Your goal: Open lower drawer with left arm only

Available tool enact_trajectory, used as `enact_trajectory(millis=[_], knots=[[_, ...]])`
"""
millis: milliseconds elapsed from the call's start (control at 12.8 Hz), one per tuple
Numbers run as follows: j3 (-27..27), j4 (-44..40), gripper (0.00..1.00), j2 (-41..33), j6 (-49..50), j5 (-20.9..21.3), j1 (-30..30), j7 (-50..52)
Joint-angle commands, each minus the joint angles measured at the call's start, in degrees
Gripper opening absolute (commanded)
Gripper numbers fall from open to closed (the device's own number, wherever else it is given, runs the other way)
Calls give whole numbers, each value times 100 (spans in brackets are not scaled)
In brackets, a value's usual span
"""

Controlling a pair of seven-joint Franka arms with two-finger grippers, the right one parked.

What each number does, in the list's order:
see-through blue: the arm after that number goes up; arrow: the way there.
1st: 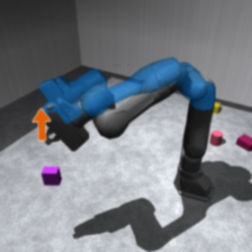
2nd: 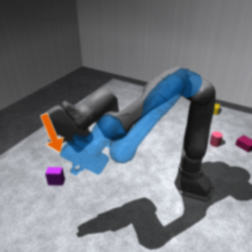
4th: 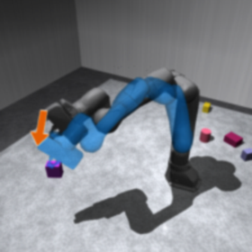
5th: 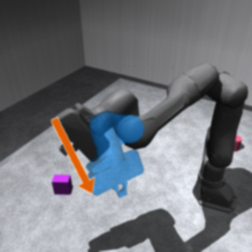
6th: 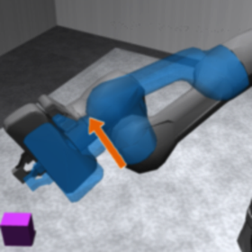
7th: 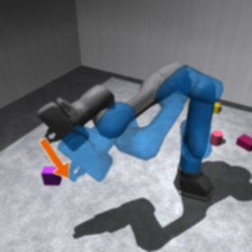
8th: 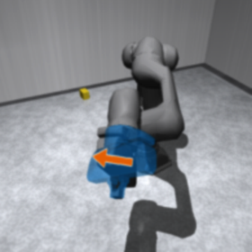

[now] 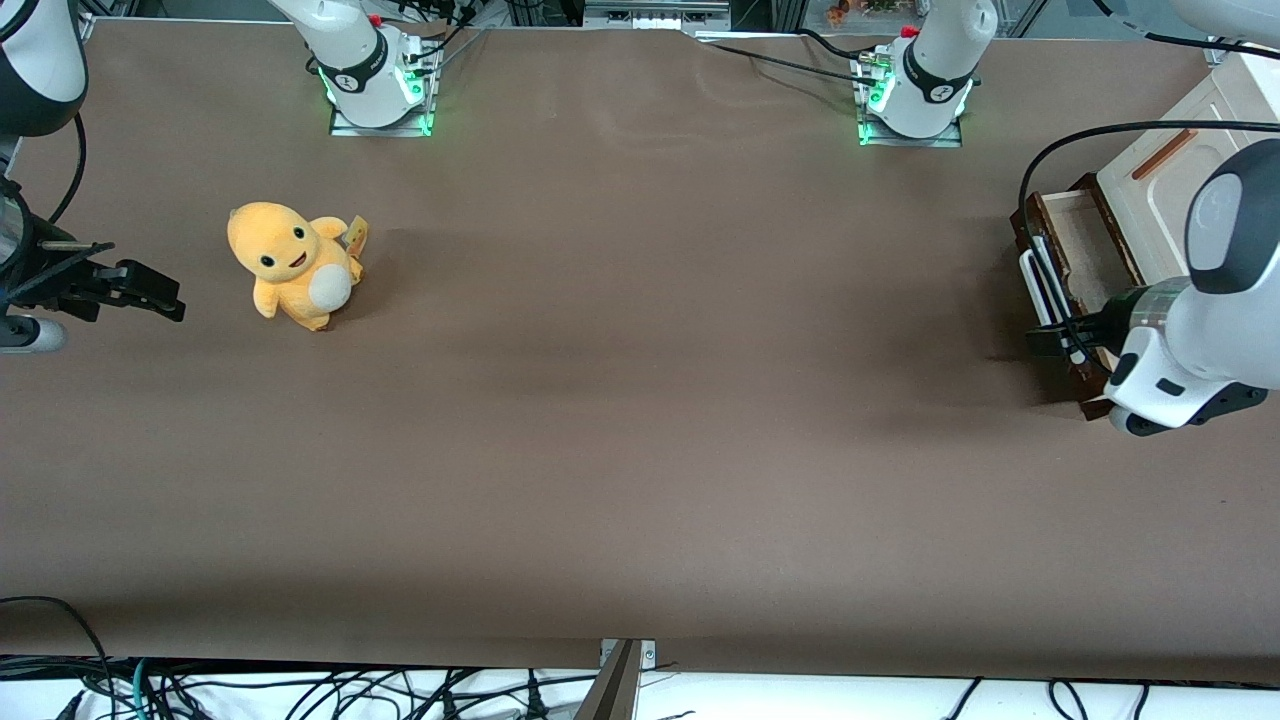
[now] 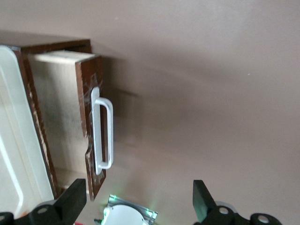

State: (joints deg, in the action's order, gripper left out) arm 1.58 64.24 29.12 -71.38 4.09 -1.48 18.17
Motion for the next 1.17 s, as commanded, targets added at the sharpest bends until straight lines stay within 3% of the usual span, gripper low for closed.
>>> enact_trajectory(millis=[0, 156, 781, 1094], knots=[[19, 88, 100, -222, -296, -407, 252, -1030], [-8, 132, 100, -293, -612, -480, 367, -1569], [-8, 159, 100, -381, -1826, -726, 411, -1588], [-26, 466, 100, -443, -2107, -446, 307, -1693]])
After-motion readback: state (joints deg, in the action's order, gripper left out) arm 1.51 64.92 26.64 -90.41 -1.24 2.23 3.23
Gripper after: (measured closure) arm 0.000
